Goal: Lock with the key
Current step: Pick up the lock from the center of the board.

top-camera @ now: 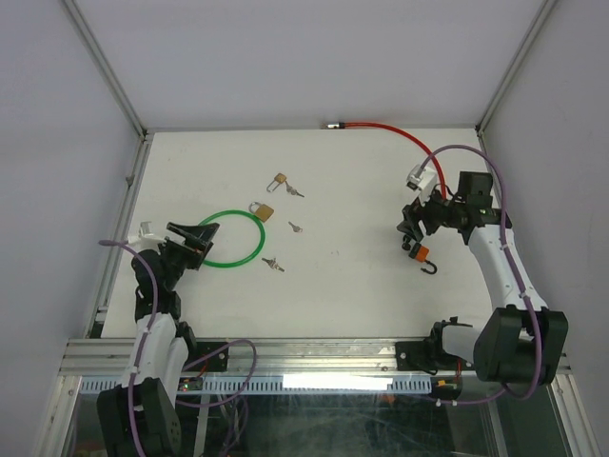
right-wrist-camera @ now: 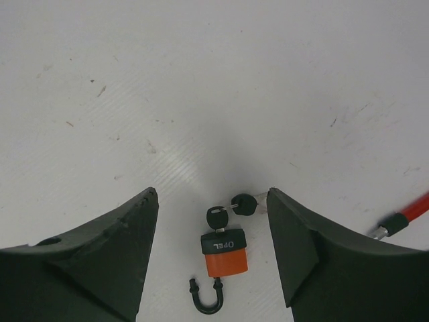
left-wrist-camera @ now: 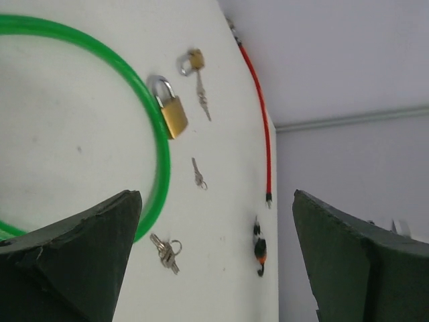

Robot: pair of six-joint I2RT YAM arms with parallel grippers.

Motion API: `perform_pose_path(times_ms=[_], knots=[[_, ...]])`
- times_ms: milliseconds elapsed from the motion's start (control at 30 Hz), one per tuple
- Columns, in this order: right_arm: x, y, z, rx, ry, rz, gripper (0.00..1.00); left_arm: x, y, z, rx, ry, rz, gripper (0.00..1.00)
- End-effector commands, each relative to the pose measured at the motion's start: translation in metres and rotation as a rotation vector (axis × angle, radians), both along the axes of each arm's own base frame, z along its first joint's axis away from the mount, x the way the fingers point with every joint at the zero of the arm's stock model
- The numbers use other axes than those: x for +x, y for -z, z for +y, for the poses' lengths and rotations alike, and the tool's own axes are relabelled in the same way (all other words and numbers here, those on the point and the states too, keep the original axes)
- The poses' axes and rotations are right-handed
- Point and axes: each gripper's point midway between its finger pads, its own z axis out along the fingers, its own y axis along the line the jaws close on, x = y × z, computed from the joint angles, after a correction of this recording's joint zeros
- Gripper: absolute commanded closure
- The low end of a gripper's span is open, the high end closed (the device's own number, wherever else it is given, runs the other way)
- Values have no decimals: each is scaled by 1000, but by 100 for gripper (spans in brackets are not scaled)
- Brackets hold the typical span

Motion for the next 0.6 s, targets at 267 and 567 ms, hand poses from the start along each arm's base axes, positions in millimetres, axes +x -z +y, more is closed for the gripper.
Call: perform_pose_path(times_ms=[267, 567], knots=[[7, 24, -25, -124, 66, 38, 30, -39, -92, -82, 185, 457, -531, 1], [7, 36, -30, -149, 78, 73, 29, -58, -100, -111, 148, 546, -658, 1]])
